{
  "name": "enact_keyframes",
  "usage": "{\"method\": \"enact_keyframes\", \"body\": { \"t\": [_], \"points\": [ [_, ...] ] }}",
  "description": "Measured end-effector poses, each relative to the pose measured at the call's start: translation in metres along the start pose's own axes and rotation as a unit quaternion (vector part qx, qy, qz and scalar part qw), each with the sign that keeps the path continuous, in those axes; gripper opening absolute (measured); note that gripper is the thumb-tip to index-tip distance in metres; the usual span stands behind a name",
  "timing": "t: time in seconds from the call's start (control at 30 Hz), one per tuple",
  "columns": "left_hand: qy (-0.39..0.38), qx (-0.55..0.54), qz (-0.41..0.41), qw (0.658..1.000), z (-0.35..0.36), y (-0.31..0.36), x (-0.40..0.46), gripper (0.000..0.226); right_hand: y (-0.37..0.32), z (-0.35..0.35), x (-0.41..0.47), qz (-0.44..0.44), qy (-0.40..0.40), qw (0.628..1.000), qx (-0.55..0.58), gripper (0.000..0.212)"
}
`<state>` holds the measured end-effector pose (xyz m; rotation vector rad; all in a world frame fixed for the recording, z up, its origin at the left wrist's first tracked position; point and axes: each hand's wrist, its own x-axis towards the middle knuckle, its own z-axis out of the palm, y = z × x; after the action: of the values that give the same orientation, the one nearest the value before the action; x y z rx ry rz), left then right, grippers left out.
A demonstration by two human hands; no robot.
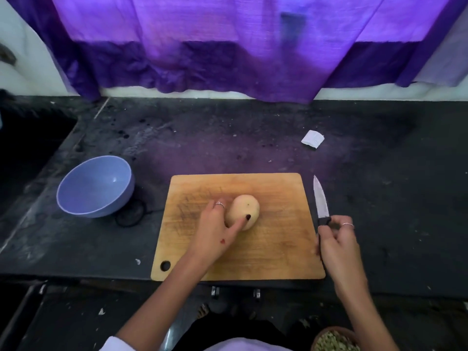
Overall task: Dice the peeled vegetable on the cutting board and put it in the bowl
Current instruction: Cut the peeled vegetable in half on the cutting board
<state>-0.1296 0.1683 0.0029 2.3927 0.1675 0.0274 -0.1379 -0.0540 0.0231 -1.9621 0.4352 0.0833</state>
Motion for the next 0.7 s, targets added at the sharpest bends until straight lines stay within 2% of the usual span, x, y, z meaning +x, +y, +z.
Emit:
{"method": "enact_keyframes", "body": {
  "t": [0.17,0.23,0.3,0.37,0.43,0.53,0.7],
  "points": [
    [-0.030,-0.026,-0.039,0.998,-0.006,-0.002,0.001,0.047,-0.010,0.023,-0.018,-0.001,-0.074,0.997,-0.024,0.004],
    [-0.057,-0.044,-0.045,0.996,-0.009,-0.002,0.003,0.049,-0.018,0.031,-0.025,-0.005,-0.094,0.994,-0.059,0.027],
    [-0.083,-0.049,-0.043,0.994,-0.011,0.000,0.004,0.050,-0.021,0.037,-0.028,-0.016,-0.098,0.991,-0.085,0.041],
    [-0.088,-0.058,-0.035,0.994,-0.012,-0.001,0.005,0.049,-0.021,0.042,-0.030,-0.028,-0.106,0.988,-0.112,0.035],
    [-0.085,-0.081,-0.034,0.993,-0.011,-0.003,0.007,0.048,-0.022,0.046,-0.032,-0.023,-0.117,0.988,-0.101,0.024],
    [-0.085,-0.116,-0.055,0.988,-0.011,-0.002,0.007,0.051,-0.029,0.051,-0.034,-0.018,-0.130,0.987,-0.090,0.020],
    [-0.079,-0.146,-0.083,0.983,-0.007,-0.001,0.009,0.051,-0.036,0.057,-0.036,-0.093,-0.081,0.972,-0.198,0.031]
  ]
}}
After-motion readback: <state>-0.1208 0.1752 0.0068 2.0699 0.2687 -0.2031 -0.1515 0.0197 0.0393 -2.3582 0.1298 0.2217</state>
